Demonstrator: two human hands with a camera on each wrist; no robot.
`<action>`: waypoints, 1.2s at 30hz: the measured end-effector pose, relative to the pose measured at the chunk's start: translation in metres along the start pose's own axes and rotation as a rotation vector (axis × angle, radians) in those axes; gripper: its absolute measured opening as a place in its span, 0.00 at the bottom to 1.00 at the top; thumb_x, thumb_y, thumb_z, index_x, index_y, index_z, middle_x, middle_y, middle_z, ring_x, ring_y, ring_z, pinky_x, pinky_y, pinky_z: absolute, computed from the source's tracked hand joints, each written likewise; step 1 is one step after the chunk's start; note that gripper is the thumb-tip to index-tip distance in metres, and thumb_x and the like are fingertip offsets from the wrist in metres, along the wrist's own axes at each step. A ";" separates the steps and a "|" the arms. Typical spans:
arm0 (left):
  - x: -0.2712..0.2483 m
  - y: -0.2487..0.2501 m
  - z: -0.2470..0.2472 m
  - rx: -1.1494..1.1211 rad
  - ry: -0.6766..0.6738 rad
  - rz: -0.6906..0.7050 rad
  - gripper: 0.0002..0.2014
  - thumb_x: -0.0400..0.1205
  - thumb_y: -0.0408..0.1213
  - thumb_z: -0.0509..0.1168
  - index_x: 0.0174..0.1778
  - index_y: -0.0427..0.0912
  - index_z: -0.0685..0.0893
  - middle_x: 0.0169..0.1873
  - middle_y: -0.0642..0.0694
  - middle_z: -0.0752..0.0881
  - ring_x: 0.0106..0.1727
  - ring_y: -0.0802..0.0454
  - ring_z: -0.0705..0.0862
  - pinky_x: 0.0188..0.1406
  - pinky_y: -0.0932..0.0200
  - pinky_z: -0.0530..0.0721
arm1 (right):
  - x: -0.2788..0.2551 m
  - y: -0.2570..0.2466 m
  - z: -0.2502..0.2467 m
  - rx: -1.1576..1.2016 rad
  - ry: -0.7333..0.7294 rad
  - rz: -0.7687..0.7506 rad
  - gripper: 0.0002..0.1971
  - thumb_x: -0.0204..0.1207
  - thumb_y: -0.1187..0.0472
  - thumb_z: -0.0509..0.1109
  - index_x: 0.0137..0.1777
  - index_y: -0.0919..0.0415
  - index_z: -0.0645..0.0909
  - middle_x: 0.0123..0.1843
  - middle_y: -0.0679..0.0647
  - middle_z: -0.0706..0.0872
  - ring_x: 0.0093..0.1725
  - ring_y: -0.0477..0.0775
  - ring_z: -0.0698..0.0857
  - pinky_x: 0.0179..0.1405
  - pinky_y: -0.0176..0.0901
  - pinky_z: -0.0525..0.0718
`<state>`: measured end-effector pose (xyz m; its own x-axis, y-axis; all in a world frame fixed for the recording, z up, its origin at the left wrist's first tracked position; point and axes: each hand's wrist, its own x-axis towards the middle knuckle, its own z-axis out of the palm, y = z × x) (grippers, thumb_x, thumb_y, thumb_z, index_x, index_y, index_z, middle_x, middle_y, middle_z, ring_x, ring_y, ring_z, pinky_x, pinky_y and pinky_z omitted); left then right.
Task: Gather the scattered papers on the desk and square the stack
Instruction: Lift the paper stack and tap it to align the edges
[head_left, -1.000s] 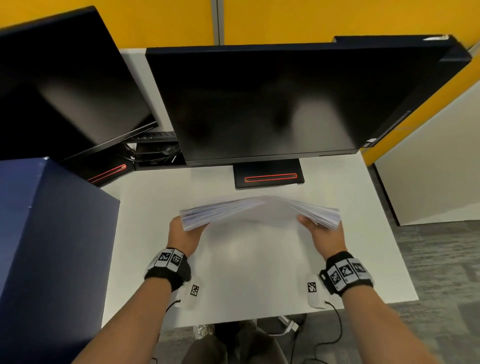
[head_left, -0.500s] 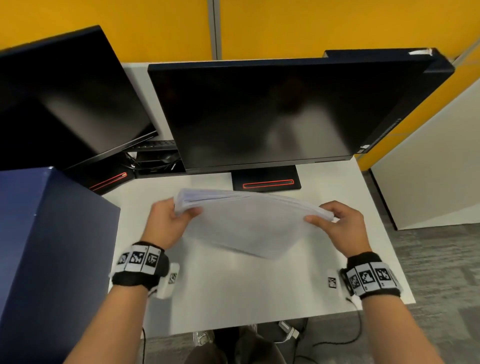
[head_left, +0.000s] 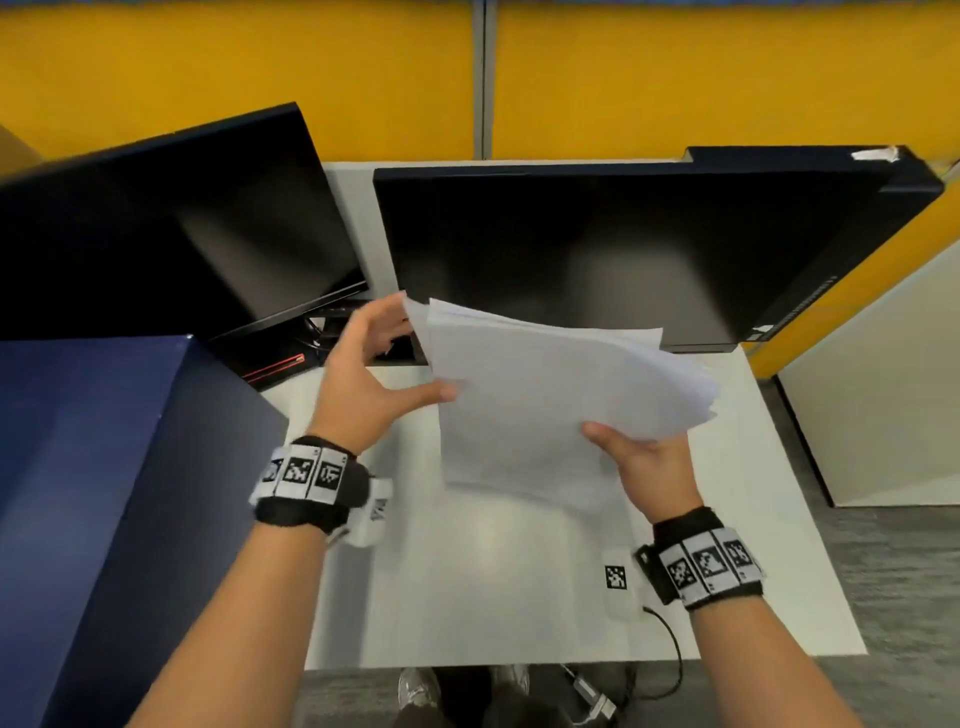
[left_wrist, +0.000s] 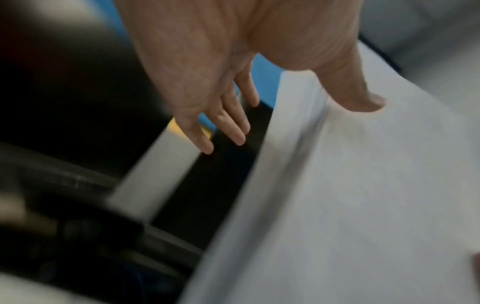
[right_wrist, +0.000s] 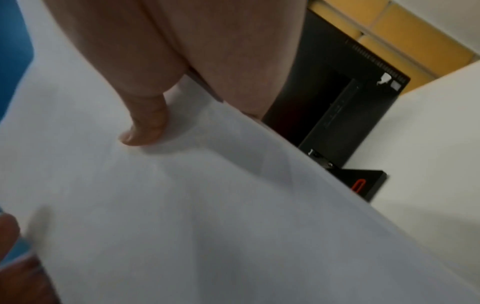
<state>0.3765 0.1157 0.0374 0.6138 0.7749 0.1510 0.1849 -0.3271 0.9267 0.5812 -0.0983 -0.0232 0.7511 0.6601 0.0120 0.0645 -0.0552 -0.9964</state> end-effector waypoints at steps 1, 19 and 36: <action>-0.006 -0.011 0.012 -0.171 -0.025 -0.078 0.48 0.57 0.42 0.88 0.74 0.47 0.74 0.66 0.50 0.85 0.66 0.53 0.85 0.69 0.52 0.81 | -0.001 0.001 0.001 0.017 0.000 0.008 0.22 0.69 0.75 0.80 0.61 0.59 0.83 0.45 0.33 0.92 0.48 0.29 0.89 0.47 0.20 0.81; -0.051 -0.060 0.079 -0.227 -0.082 -0.333 0.17 0.69 0.30 0.82 0.46 0.53 0.88 0.37 0.71 0.91 0.44 0.73 0.89 0.43 0.77 0.83 | -0.015 0.041 -0.006 0.002 -0.040 0.187 0.23 0.64 0.67 0.86 0.55 0.47 0.86 0.53 0.43 0.93 0.55 0.42 0.91 0.57 0.37 0.87; -0.063 -0.119 0.097 -0.112 -0.016 -0.366 0.11 0.84 0.38 0.69 0.62 0.45 0.85 0.51 0.59 0.90 0.54 0.62 0.89 0.61 0.55 0.87 | -0.008 0.056 -0.003 -0.011 -0.044 0.214 0.22 0.69 0.70 0.82 0.55 0.43 0.83 0.53 0.41 0.90 0.52 0.34 0.89 0.52 0.29 0.86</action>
<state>0.3898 0.0533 -0.1158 0.5349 0.8206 -0.2013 0.3095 0.0315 0.9504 0.5809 -0.1094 -0.0792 0.7189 0.6647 -0.2032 -0.0860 -0.2050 -0.9750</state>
